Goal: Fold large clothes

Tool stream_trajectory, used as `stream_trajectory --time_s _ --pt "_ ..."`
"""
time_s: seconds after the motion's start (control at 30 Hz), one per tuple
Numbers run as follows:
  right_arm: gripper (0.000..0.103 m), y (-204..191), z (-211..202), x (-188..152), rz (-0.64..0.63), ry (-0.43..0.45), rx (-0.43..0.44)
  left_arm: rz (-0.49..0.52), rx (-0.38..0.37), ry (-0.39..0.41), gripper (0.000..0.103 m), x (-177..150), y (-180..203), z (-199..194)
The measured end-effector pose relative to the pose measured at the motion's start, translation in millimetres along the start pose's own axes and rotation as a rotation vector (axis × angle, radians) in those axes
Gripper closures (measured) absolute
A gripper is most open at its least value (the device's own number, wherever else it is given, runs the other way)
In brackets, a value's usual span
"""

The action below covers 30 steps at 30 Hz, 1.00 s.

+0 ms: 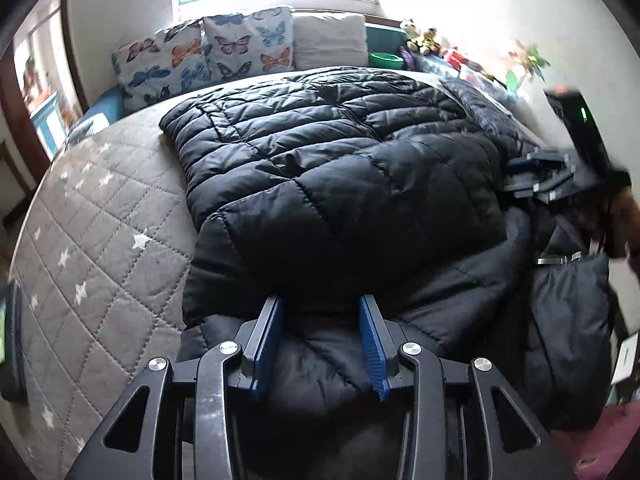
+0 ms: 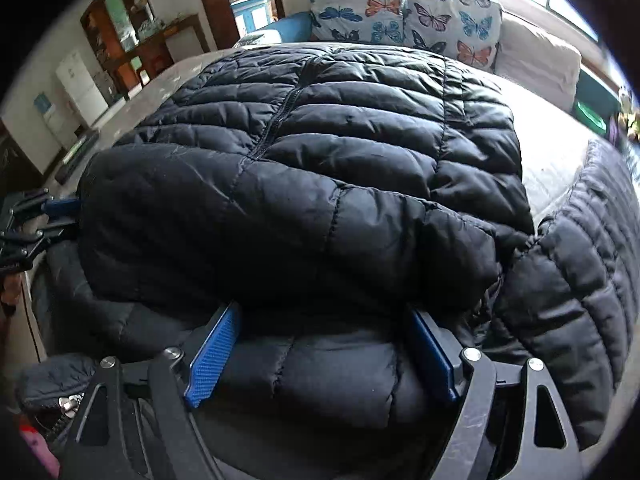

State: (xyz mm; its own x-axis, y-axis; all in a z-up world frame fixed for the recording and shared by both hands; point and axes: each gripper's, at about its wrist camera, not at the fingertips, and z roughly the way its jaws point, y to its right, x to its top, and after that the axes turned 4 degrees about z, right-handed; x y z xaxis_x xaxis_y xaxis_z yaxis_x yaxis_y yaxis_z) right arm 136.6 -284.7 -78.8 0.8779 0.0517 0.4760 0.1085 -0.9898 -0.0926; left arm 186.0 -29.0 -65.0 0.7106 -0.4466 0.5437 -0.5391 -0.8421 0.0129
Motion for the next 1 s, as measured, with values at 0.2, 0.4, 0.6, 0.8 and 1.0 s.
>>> stream_trajectory --time_s 0.2,0.4,0.6,0.8,1.0 --pt "0.013 -5 -39 -1 0.001 0.016 -0.033 -0.001 0.038 0.005 0.06 -9 1 -60" --pt "0.013 -11 -68 -17 -0.013 0.064 -0.029 0.157 0.041 0.041 0.06 -34 54 -91" --pt "0.013 -31 -66 -54 -0.019 0.042 0.098 0.23 0.081 -0.043 0.06 -67 74 -52" --pt "0.013 -67 -38 -101 -0.218 0.015 -0.054 0.218 0.062 -0.029 0.06 -41 74 -69" --pt "0.013 -68 -69 -79 -0.207 0.053 -0.036 0.225 -0.054 0.084 0.06 -9 109 -74"
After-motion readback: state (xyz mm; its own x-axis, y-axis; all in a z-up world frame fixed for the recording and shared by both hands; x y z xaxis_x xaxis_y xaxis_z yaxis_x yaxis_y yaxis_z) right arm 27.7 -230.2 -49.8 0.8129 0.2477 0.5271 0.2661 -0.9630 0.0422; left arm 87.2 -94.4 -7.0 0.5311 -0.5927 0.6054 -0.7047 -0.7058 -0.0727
